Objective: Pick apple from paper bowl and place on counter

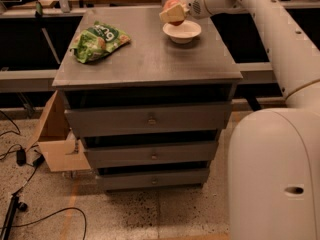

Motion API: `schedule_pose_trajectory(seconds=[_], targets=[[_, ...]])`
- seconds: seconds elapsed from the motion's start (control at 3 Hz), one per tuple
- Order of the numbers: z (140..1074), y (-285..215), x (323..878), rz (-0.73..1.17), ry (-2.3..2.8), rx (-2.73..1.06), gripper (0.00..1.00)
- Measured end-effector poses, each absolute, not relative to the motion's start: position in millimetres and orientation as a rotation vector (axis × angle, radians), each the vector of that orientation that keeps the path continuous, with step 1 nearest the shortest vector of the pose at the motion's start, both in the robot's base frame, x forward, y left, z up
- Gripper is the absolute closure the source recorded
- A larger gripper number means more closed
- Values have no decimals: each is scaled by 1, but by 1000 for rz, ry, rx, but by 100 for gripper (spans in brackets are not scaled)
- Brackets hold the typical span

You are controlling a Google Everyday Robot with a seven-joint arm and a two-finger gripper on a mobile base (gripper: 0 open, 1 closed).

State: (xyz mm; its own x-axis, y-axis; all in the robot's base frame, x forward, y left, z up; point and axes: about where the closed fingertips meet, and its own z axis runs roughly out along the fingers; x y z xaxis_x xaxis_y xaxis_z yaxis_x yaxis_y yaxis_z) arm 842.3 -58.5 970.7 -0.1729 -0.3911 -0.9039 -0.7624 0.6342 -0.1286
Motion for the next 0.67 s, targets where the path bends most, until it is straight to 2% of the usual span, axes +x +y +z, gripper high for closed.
schedule_pose_trajectory(seconds=[0.67], targets=[[962,-21,794,373,1678,-1245,100]])
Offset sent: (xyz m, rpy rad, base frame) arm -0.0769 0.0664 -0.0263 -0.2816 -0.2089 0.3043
